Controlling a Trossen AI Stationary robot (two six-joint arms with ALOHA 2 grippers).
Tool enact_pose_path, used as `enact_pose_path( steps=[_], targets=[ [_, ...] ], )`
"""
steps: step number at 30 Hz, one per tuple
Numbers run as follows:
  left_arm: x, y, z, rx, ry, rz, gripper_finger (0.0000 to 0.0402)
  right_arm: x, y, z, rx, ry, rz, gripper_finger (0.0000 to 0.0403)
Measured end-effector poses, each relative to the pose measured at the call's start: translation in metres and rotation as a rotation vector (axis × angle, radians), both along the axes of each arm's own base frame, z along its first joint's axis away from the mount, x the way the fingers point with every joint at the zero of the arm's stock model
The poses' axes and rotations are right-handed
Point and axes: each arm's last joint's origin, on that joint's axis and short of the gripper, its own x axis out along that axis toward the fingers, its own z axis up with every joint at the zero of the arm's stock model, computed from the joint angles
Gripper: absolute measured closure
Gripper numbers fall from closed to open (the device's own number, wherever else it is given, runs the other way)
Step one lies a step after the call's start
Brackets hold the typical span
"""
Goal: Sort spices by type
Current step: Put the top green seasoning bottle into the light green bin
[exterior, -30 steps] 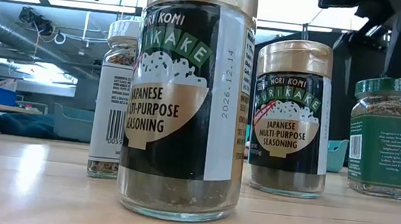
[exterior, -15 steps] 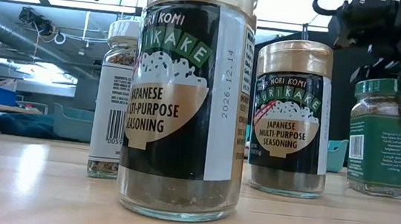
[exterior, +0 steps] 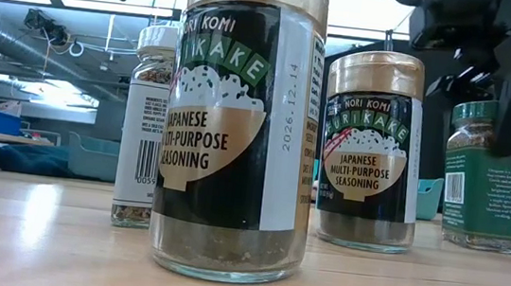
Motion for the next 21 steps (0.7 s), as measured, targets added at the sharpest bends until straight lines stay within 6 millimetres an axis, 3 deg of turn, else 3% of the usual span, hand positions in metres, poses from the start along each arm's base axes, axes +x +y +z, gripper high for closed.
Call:
enact_pose_path(
  steps=[6,14,21],
  targets=[
    [0.0,0.0,0.0,0.001,0.0,0.002,0.0178,0.002,-0.004,0.0,-0.001,0.001,-0.015,0.0087],
    [0.0,0.0,0.0,0.004,0.0,0.013,0.0178,0.005,-0.01,0.0,-0.004,-0.001,-0.039,0.0199],
    [0.0,0.001,0.0,0.014,0.0,0.035,0.0178,0.008,-0.017,0.001,0.016,-0.001,-0.112,0.0201]
  ],
)
